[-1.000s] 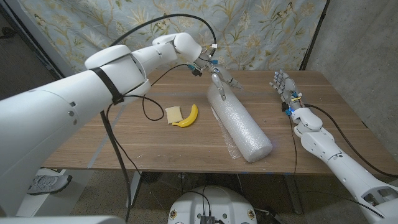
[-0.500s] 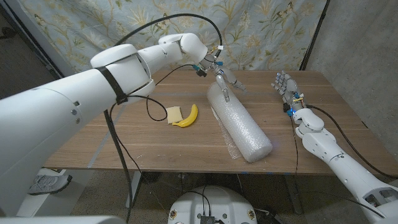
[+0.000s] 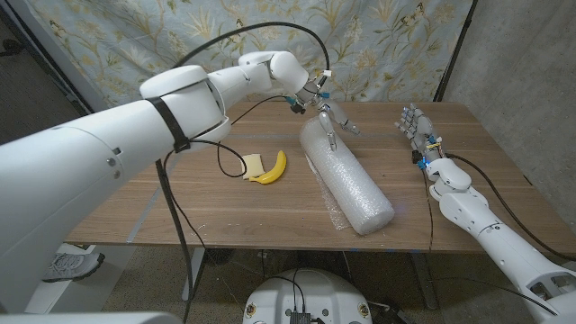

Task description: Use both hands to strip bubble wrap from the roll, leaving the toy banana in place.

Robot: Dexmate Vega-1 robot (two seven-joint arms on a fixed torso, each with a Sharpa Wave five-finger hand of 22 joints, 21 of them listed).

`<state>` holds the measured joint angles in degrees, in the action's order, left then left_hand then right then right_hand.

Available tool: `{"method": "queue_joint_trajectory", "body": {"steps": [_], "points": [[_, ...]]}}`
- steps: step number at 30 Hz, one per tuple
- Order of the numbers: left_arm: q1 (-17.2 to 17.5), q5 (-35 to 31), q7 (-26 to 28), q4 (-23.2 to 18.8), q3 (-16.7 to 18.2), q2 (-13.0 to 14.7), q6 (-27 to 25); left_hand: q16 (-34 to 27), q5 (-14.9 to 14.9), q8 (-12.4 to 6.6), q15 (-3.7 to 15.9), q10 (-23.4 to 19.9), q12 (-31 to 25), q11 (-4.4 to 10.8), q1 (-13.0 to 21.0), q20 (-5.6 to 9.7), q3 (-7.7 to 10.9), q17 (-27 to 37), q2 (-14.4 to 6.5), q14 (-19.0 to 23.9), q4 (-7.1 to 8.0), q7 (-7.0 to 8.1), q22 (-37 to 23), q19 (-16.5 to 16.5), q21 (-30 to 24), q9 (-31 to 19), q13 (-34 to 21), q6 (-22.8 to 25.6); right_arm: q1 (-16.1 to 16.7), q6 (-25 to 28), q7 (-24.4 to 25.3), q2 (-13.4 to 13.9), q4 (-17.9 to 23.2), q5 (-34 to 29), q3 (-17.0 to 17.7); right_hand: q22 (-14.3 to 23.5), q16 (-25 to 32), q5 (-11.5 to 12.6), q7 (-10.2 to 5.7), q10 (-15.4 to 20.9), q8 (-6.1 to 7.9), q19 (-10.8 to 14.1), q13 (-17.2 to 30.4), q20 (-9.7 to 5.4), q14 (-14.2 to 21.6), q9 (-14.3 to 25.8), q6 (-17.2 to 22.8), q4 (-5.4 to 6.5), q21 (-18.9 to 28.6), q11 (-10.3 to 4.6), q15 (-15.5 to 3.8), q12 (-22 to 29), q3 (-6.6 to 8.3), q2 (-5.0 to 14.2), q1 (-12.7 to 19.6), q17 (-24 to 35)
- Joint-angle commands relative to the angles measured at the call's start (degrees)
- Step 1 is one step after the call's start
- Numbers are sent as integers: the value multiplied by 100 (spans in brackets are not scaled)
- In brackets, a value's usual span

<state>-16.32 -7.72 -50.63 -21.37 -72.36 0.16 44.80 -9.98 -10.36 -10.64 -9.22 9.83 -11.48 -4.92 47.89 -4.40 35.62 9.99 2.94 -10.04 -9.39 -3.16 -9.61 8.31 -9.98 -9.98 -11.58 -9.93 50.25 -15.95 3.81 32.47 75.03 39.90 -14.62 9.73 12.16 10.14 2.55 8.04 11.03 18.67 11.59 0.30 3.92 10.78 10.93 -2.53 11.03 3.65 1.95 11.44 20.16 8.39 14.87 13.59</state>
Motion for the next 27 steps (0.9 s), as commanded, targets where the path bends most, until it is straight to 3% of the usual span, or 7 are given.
{"method": "queue_joint_trajectory", "body": {"steps": [1,12,19,27], "points": [[-42,-82,96,13,-195,-177,-68,-27,5,-30,-51,816,-45,6,75,4,-9,18,7,-811,0,-17,-18,56,-43,-33,-32,-771,55,16,54,24,7,41,54,25,49,4,-11,-16,-6,-2,17,17,27,17,-8,-37,14,26,55,10,-3,23,-16,3],[-14,54,-310,8,-168,-258,73,-52,8,-39,-29,790,-64,15,79,10,-25,19,8,-758,9,-16,-21,48,-56,-33,-33,-753,60,83,100,35,1,44,54,25,50,5,-4,-20,-6,-6,17,16,24,17,-19,-39,14,25,56,10,-3,27,-19,2],[13,220,-837,-11,-30,-135,358,-46,10,-34,-44,791,-70,2,77,-5,-38,20,5,-777,18,-12,-22,76,-53,-33,-34,-763,62,173,174,78,35,14,51,25,50,5,-7,-23,-4,-12,17,21,17,17,-24,-42,14,32,61,11,-4,26,-23,2],[49,186,-1048,-33,25,-54,523,-34,12,-20,-75,825,-64,-32,72,-31,-55,21,2,-819,29,-7,-24,130,-43,-34,-36,-800,8,254,176,97,-5,4,33,25,52,5,-7,-23,-5,-22,17,14,17,17,-36,-42,12,24,65,12,-5,30,-27,2]]}}
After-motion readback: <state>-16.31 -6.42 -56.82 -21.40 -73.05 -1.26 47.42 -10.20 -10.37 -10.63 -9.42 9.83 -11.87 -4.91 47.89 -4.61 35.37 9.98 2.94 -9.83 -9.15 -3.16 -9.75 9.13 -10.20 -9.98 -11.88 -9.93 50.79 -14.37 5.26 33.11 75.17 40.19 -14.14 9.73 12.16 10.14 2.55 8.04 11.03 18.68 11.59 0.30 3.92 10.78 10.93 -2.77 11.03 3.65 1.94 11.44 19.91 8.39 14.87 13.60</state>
